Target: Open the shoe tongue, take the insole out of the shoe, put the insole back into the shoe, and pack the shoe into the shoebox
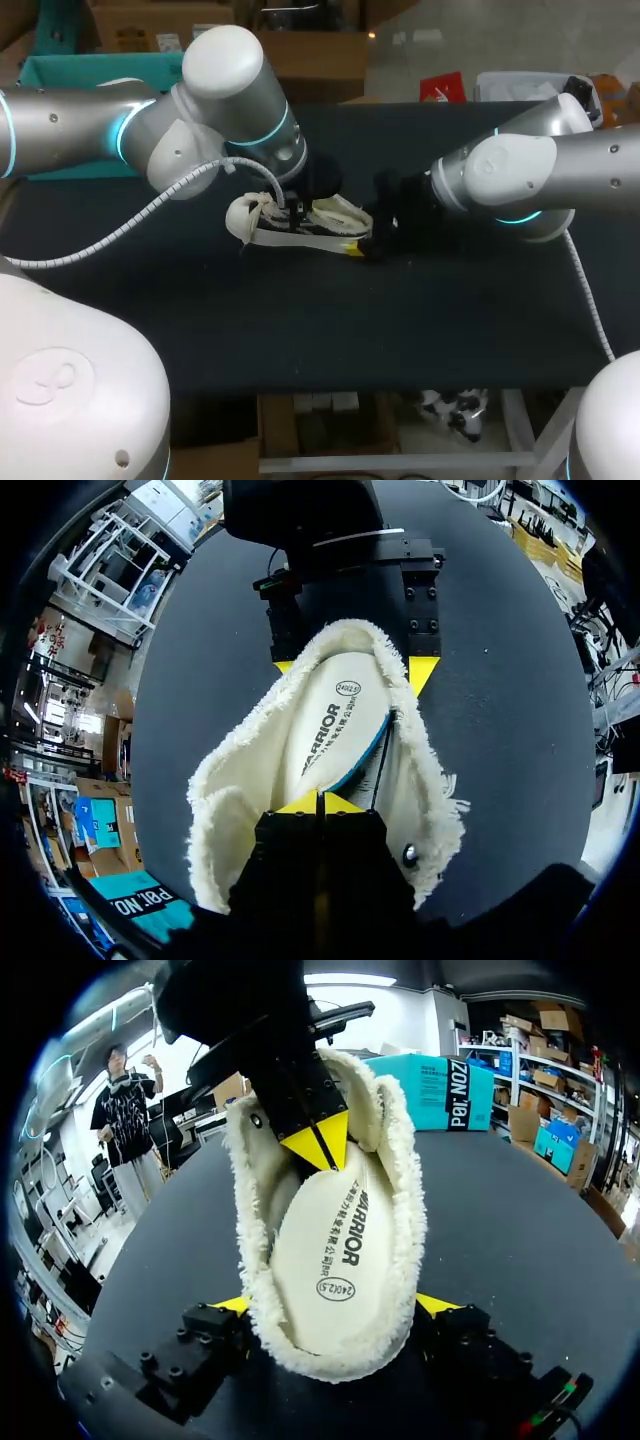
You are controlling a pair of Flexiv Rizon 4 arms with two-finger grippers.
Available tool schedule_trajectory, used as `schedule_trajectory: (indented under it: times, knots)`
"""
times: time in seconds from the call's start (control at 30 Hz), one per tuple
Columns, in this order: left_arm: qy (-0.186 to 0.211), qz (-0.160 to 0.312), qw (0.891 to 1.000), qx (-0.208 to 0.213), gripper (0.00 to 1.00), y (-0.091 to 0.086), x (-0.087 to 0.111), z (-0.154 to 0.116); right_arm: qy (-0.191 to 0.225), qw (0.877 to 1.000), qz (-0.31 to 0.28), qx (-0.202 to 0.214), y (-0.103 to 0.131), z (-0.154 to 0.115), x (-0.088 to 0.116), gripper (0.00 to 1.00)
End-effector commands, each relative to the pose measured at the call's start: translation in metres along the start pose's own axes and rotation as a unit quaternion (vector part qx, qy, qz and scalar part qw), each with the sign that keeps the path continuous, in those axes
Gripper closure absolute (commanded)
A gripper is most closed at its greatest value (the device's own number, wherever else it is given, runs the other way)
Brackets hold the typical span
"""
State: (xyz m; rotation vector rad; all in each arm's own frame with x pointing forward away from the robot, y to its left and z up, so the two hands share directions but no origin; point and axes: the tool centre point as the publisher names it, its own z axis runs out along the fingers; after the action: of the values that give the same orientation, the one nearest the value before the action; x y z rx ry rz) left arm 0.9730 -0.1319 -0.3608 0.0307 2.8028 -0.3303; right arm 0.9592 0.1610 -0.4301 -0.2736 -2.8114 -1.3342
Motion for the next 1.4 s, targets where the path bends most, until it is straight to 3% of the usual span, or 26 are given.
schedule_trajectory:
  times: [0.03,0.47,0.9,1.0,1.2,1.4]
  knots:
    - [0.011,-0.001,1.000,0.016,1.00,0.000,0.001,-0.008,0.003,1.000,-0.001,-0.001,-0.003,0.005,0.005,1.00]
    - [0.054,-0.005,0.995,0.079,1.00,-0.007,0.008,-0.033,0.003,1.000,-0.001,-0.001,-0.003,0.005,0.005,1.00]
    - [0.073,-0.004,0.990,0.123,1.00,-0.017,0.012,-0.057,0.003,1.000,-0.001,-0.001,-0.003,0.005,0.005,1.00]
    - [0.097,0.006,0.989,0.116,1.00,-0.019,0.011,-0.057,0.003,1.000,-0.001,-0.001,-0.003,0.005,0.005,1.00]
    - [0.181,0.005,0.983,0.041,1.00,-0.022,0.001,-0.036,0.003,1.000,-0.001,-0.001,-0.003,0.005,0.005,1.00]
    - [0.214,0.027,0.976,-0.002,1.00,-0.020,-0.004,-0.023,0.003,1.000,-0.001,-0.001,-0.003,0.005,0.005,1.00]
